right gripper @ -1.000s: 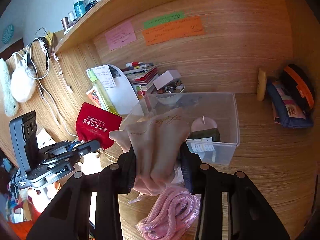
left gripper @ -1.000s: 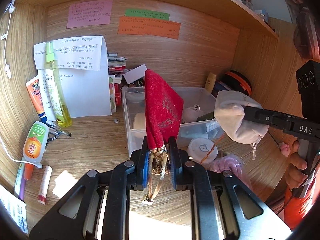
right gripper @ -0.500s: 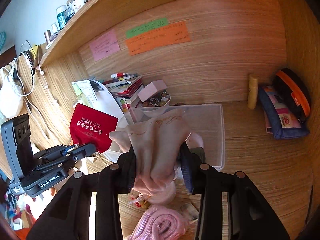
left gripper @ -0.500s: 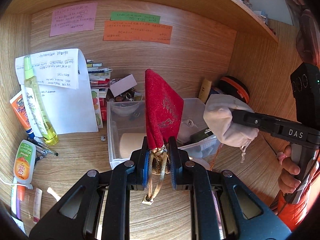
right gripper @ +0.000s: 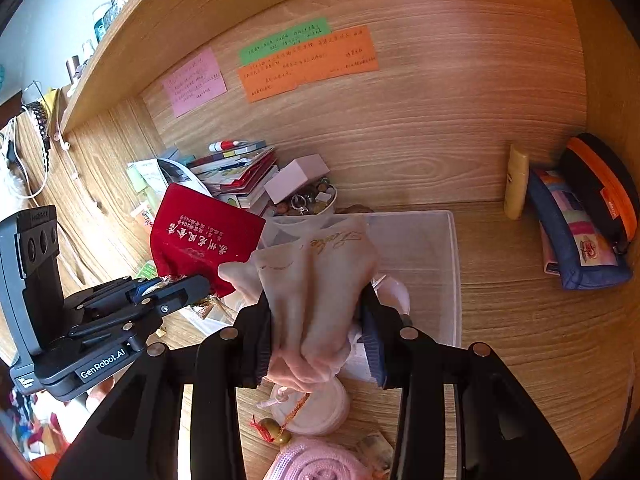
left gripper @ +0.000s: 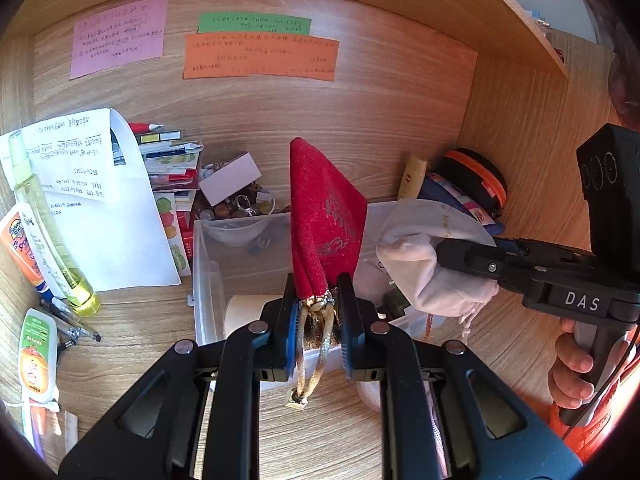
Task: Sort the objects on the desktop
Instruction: 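Carry the red pouch and white cloth bag over the clear box, both grippers, then open both grippers to drop the pouch and cloth bag into the box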
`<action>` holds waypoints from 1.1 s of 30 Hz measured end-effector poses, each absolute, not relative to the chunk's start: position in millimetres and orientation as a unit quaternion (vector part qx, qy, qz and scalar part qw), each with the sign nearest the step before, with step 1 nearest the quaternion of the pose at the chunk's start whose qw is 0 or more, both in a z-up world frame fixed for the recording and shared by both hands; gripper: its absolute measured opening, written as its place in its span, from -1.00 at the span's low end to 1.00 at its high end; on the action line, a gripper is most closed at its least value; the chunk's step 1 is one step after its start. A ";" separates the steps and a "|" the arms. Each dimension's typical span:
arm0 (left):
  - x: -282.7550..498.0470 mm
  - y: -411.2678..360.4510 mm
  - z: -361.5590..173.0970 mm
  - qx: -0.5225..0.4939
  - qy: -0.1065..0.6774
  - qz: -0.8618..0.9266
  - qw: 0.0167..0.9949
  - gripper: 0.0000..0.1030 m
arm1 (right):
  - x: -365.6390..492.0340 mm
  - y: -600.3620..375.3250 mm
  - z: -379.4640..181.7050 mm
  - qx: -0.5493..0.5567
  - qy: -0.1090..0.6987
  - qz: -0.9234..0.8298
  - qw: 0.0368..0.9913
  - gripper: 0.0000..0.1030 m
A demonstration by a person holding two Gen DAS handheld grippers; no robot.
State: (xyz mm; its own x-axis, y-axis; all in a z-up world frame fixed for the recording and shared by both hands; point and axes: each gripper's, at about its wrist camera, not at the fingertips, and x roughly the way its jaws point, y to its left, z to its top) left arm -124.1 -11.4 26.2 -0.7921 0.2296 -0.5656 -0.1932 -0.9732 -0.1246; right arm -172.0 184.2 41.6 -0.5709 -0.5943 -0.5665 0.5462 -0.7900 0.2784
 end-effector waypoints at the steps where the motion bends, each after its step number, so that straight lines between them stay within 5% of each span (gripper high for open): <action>1: -126.8 -11.9 25.0 -0.305 -0.030 0.945 0.112 -0.68 | -174.4 182.5 41.0 0.334 -0.036 -0.885 0.322 -0.32; 33: -151.0 -0.8 -0.4 -0.339 -0.026 0.933 0.114 -0.62 | -206.5 139.0 -1.4 0.379 0.037 -0.874 0.301 -0.19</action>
